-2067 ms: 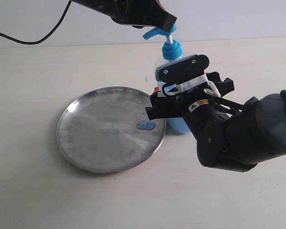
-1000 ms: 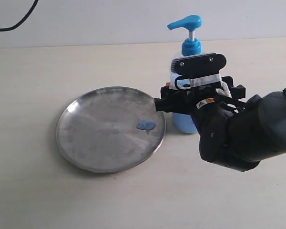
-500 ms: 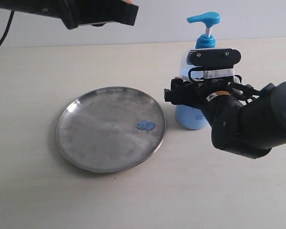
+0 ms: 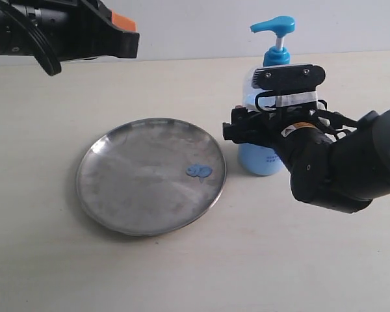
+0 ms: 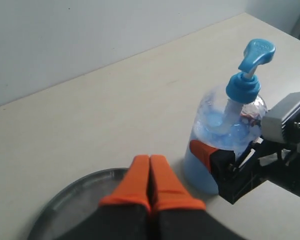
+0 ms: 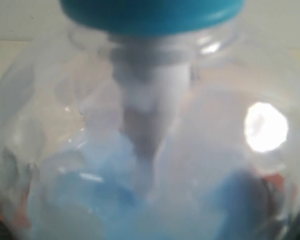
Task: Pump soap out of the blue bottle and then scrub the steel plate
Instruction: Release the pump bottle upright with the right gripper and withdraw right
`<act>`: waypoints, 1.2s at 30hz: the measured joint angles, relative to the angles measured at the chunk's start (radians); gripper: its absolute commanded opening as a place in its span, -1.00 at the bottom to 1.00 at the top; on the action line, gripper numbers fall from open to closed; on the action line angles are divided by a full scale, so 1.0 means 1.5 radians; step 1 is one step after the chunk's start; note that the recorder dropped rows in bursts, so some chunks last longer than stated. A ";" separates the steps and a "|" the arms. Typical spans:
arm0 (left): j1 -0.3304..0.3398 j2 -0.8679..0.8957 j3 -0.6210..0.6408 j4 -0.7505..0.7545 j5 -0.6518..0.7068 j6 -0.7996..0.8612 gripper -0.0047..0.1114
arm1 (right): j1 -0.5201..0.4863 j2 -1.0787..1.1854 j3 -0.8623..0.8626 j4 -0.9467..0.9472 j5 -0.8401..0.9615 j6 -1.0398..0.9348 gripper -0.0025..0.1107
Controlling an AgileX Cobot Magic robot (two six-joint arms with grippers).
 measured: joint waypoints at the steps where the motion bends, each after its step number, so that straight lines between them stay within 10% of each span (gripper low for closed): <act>1: 0.000 0.000 0.000 0.000 0.000 0.000 -0.92 | 0.000 -0.001 0.000 0.000 0.001 -0.006 0.23; 10: 0.000 -0.011 0.000 -0.002 0.016 -0.001 -0.92 | 0.000 -0.050 0.000 0.045 0.044 -0.066 0.75; 36: 0.000 -0.050 0.000 0.004 0.070 0.000 -0.92 | 0.000 -0.323 0.032 0.396 0.190 -0.472 0.71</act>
